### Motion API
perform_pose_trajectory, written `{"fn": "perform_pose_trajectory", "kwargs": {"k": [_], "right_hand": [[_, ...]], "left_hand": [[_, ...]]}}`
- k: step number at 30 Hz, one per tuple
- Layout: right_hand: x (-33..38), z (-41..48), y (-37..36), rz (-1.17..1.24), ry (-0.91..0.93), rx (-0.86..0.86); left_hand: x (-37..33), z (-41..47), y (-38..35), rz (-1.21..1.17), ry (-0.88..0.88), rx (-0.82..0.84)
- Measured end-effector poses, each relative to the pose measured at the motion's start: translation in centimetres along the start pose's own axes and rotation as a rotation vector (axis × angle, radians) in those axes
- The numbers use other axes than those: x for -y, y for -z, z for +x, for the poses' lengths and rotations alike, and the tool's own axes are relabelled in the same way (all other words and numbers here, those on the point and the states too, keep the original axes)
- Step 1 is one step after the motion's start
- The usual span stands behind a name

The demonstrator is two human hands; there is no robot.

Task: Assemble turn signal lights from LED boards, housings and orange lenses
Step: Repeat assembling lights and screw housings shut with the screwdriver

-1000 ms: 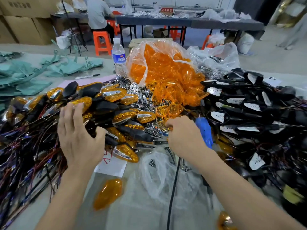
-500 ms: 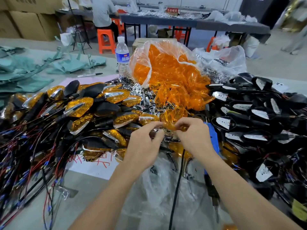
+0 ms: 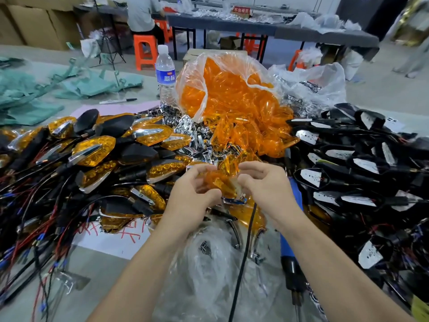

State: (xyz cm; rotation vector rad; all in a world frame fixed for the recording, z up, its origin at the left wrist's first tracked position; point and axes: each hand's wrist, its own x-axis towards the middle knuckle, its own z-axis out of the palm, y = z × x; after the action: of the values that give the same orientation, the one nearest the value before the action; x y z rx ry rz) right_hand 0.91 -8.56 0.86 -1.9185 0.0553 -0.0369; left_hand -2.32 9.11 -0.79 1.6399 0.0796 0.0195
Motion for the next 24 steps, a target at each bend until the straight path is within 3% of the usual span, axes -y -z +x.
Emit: {"fn": "perform_pose_trajectory", "kwargs": {"k": [3,6,9,11,14,16,21,24], "right_hand": [[-0.7,0.6,-1.0,-0.041,-0.075,0.071],[-0.8,0.5,-2.1,0.007,-0.142,0.211],[-1.0,0.1,-2.9,0.296,-0.26,0.346],[-1.1,-0.4,-2.7,0.522,-0.332,0.317],[-1.9,-1.5,-1.7,0.601,-0.375,0.106],[-2.3,-2.3,-1.0,0.534,-0.352,-0.012],[-1.9,-4.1,0.7,0.526,-0.237,0.023],[-1.6,-4.6,1.8,0.653,-0.233,0.083]], "left_hand": [[0.0,-0.3,0.2,0.398,-0.163,-0.096],[-0.3,-0.7,-0.1,0.49,-0.245,-0.102],[-0.3,-1.3,-0.9,0.504,-0.324,-0.042],[-0.3,-1.7,-1.4,0.498,-0.363,-0.054],[0.3,-1.7,-1.8,0.395,-0.394,-0.194],[0.6,-1.3,-1.7,0.189,-0.295,-0.227],[0.8,-1.0,-1.5,-0.162,-0.027,-0.134],[0.3,-0.8,-1.7,-0.278,0.075,-0.066]]}}
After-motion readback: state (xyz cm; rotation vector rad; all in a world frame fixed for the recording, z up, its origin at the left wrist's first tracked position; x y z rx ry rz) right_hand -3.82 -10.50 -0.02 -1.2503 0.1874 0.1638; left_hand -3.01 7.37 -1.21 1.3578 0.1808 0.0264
